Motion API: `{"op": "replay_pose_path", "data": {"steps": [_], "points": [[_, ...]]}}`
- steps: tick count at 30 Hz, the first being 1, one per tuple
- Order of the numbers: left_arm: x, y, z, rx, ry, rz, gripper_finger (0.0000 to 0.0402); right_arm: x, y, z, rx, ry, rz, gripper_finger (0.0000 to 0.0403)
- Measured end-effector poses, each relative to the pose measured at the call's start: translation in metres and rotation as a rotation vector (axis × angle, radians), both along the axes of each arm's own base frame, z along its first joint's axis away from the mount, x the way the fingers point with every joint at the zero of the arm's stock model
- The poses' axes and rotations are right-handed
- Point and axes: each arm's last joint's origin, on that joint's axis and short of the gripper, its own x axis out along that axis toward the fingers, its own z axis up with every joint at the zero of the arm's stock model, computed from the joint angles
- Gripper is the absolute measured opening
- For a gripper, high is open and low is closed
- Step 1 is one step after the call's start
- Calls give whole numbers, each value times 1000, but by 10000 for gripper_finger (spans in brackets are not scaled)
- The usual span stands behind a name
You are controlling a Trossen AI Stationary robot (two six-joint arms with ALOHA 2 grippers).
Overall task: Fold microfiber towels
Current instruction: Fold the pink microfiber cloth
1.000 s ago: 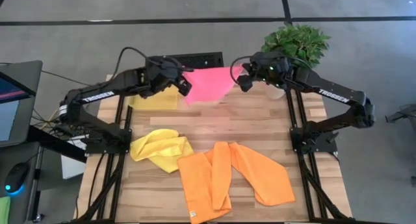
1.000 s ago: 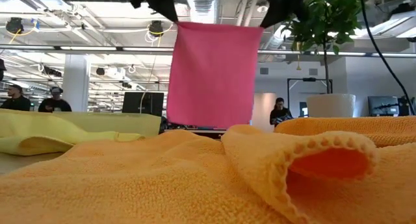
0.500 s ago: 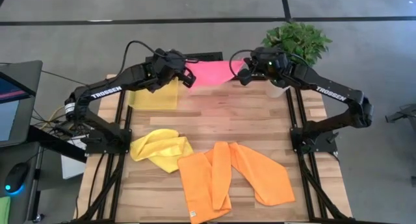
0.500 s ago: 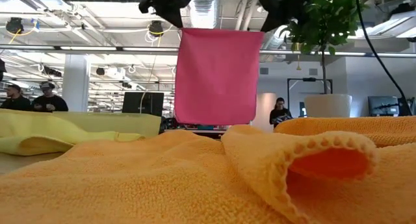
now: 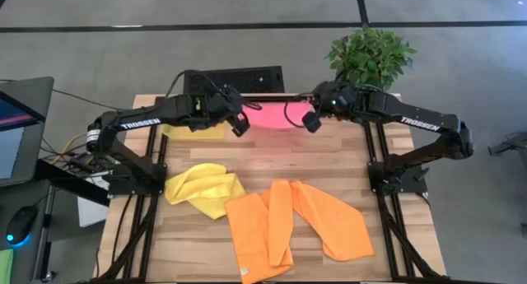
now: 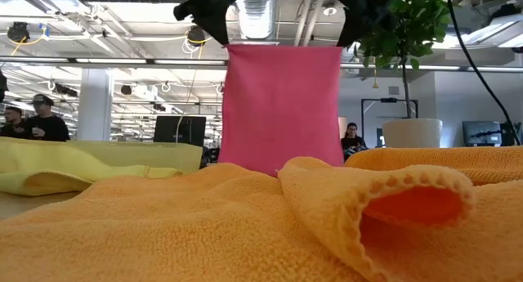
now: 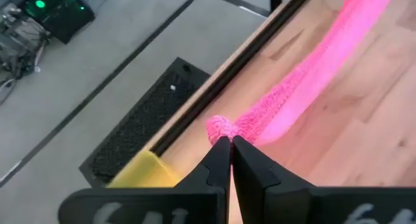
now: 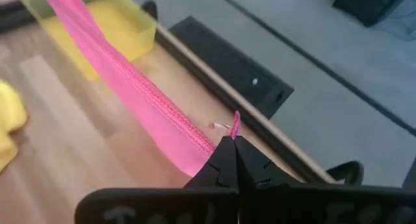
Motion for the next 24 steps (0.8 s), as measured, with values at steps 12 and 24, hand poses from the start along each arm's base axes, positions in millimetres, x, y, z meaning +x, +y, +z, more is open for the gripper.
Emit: {"op": "replay_pose_path", "data": {"steps": [12, 24], "points": [[13, -50, -18, -158, 26, -89, 0, -5, 40, -19, 130, 134, 49, 2], [27, -104, -47, -384, 82, -144, 0, -5, 82, -33, 297, 249, 134, 2]]}}
